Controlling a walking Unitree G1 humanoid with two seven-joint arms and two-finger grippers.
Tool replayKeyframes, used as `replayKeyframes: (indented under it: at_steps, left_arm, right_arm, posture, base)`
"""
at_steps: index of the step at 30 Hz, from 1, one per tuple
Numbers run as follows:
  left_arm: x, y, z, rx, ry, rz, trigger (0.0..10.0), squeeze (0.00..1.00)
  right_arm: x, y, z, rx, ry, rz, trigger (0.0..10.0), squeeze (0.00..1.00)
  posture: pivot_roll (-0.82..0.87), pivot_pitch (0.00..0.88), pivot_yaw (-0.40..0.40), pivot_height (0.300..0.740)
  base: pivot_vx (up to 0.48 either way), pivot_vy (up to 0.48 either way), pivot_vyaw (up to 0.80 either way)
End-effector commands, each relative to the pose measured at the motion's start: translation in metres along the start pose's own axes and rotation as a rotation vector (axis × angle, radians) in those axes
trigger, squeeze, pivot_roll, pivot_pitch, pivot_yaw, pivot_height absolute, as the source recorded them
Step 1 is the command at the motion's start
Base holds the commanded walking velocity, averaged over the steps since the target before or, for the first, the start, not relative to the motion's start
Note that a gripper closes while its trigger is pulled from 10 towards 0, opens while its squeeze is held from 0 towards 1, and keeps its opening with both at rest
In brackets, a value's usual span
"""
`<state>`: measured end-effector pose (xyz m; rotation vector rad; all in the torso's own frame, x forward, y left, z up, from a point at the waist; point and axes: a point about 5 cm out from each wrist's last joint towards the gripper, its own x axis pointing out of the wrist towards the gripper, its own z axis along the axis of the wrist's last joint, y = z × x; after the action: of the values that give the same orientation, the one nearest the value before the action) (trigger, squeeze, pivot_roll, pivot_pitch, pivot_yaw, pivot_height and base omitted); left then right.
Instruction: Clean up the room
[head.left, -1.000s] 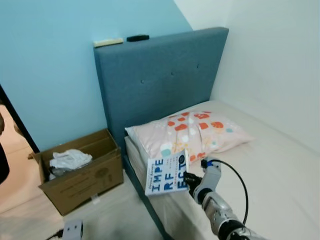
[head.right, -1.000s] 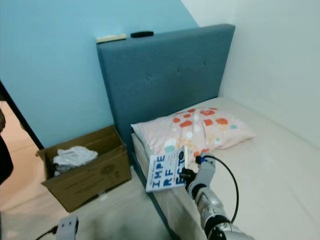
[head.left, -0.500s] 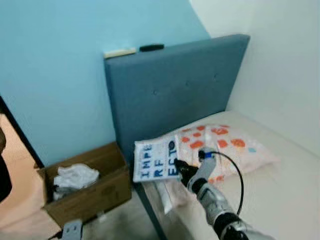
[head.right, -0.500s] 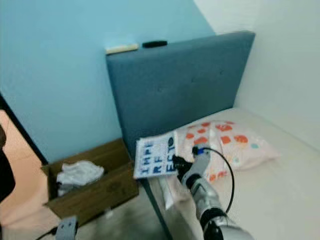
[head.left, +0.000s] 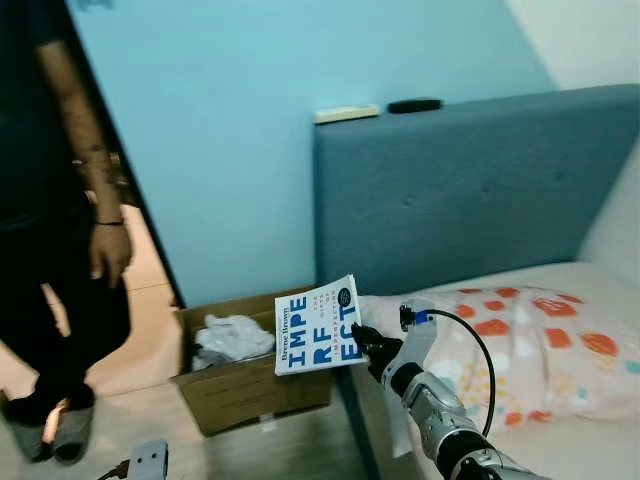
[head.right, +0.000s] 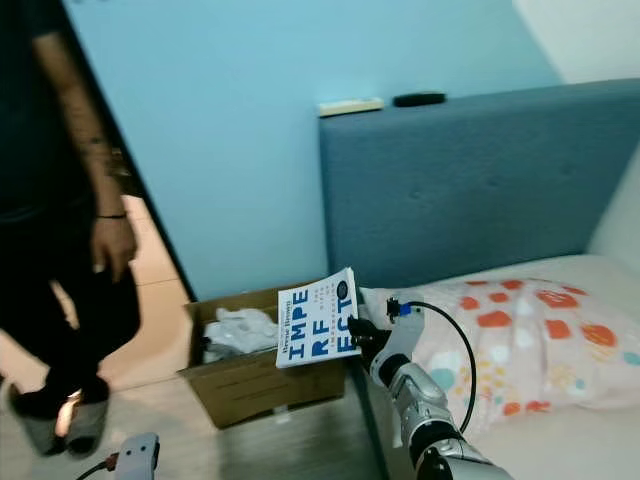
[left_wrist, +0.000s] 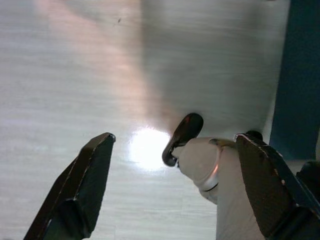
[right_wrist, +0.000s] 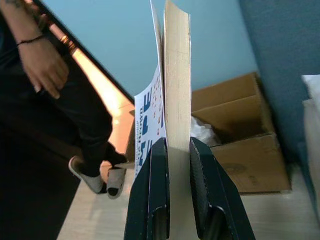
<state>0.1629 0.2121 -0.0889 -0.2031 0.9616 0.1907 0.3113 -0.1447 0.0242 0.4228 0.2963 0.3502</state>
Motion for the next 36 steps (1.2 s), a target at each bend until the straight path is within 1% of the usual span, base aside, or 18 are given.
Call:
replayKeyframes:
  at_steps: [1, 5, 8, 10, 11, 14, 15, 17, 18, 19, 21, 22, 23, 24, 26, 30, 31, 36]
  left_arm:
    - [0.000, -0.001, -0.001, 0.011, 0.013, -0.001, 10.0, 0.00]
    - [0.000, 0.000, -0.002, 0.012, 0.016, 0.000, 10.0, 0.00]
    - [0.000, 0.001, -0.003, 0.013, 0.020, 0.002, 10.0, 0.00]
    - [-0.001, 0.005, -0.006, 0.014, 0.028, 0.007, 10.0, 0.00]
    - [-0.002, 0.006, -0.007, 0.014, 0.032, 0.010, 10.0, 0.00]
    - [-0.002, 0.006, -0.007, 0.014, 0.032, 0.010, 10.0, 0.00]
    - [-0.003, 0.009, -0.008, 0.014, 0.037, 0.014, 10.0, 0.00]
    - [-0.003, 0.009, -0.008, 0.014, 0.037, 0.014, 10.0, 0.00]
    - [-0.003, 0.011, -0.010, 0.016, 0.045, 0.018, 10.0, 0.00]
    - [-0.003, 0.011, -0.010, 0.016, 0.045, 0.018, 10.0, 0.00]
    - [-0.005, 0.015, -0.013, 0.019, 0.055, 0.023, 10.0, 0.00]
    - [-0.005, 0.015, -0.013, 0.019, 0.055, 0.023, 10.0, 0.00]
    - [-0.005, 0.017, -0.014, 0.020, 0.058, 0.026, 10.0, 0.00]
    - [-0.005, 0.017, -0.014, 0.020, 0.058, 0.026, 10.0, 0.00]
    - [-0.006, 0.021, -0.015, 0.022, 0.063, 0.030, 10.0, 0.00]
    - [-0.006, 0.022, -0.015, 0.022, 0.065, 0.031, 10.0, 0.00]
    - [-0.007, 0.024, -0.017, 0.028, 0.072, 0.033, 10.0, 0.00]
    - [-0.007, 0.024, -0.018, 0.030, 0.075, 0.033, 10.0, 0.00]
  right_arm:
    - [-0.002, -0.006, 0.003, -0.014, -0.010, -0.044, 10.0, 0.00]
    - [-0.006, -0.016, 0.002, -0.029, 0.015, -0.132, 10.0, 0.00]
    - [-0.013, -0.028, 0.000, -0.044, 0.037, -0.223, 10.0, 0.00]
    - [-0.020, -0.040, 0.002, -0.043, 0.035, -0.325, 10.0, 0.00]
    - [-0.024, -0.047, 0.003, -0.040, 0.031, -0.385, 10.0, 0.00]
    - [-0.024, -0.047, 0.003, -0.040, 0.031, -0.385, 10.0, 0.00]
    - [-0.032, -0.058, 0.003, 0.001, 0.034, -0.489, 10.0, 0.00]
    - [-0.032, -0.058, 0.003, 0.001, 0.034, -0.489, 10.0, 0.00]
    - [-0.043, -0.072, 0.000, 0.028, 0.062, -0.610, 10.0, 0.00]
    - [-0.043, -0.072, 0.000, 0.028, 0.062, -0.610, 10.0, 0.00]
    - [-0.064, -0.091, -0.009, 0.029, 0.137, -0.802, 10.0, 0.00]
    - [-0.064, -0.091, -0.009, 0.029, 0.137, -0.802, 10.0, 0.00]
    - [-0.072, -0.097, -0.010, 0.029, 0.146, -0.866, 10.0, 0.00]
    - [-0.072, -0.097, -0.010, 0.029, 0.146, -0.866, 10.0, 0.00]
    - [-0.082, -0.106, -0.007, 0.051, 0.108, -0.957, 10.0, 0.00]
    - [-0.084, -0.108, -0.005, 0.059, 0.090, -0.983, 10.0, 0.00]
    - [-0.090, -0.112, -0.002, 0.079, 0.036, -1.043, 10.0, 0.00]
    - [-0.092, -0.114, -0.001, 0.086, 0.021, -1.065, 10.0, 0.00]
  posture:
    - [-0.02, 0.000, -0.014, 0.726]
    - [-0.02, 0.000, -0.014, 0.726]
    - [-0.02, 0.000, -0.013, 0.726]
    - [-0.02, 0.000, -0.012, 0.726]
    - [-0.02, 0.000, -0.012, 0.726]
    - [-0.02, 0.000, -0.012, 0.726]
    - [-0.03, 0.000, -0.009, 0.726]
    - [-0.03, 0.000, -0.009, 0.726]
    - [-0.03, 0.002, -0.009, 0.726]
    - [-0.03, 0.002, -0.009, 0.726]
    - [-0.03, 0.005, -0.013, 0.726]
    - [-0.03, 0.005, -0.013, 0.726]
    - [-0.03, 0.007, -0.014, 0.726]
    - [-0.03, 0.007, -0.014, 0.726]
    - [-0.04, 0.011, -0.016, 0.726]
    - [-0.04, 0.012, -0.015, 0.726]
    - [-0.05, 0.017, -0.015, 0.726]
    - [-0.05, 0.017, -0.015, 0.726]
  base:
    - [0.000, 0.000, 0.76]
    - [0.000, 0.000, 0.76]
    - [0.000, 0.000, 0.76]
    - [0.000, 0.000, 0.78]
    - [0.000, 0.000, 0.00]
    - [0.000, 0.000, 0.00]
    - [0.000, 0.000, 0.00]
    - [0.000, 0.000, 0.00]
    - [0.000, 0.000, -0.71]
    - [0.000, 0.000, -0.71]
    - [0.000, 0.000, -0.71]
    - [0.000, 0.000, -0.71]
    - [0.000, 0.000, -0.71]
    - [0.000, 0.000, -0.71]
    - [0.000, 0.000, -0.71]
    - [0.000, 0.000, -0.71]
    - [0.000, 0.000, -0.73]
    - [0.000, 0.000, -0.73]
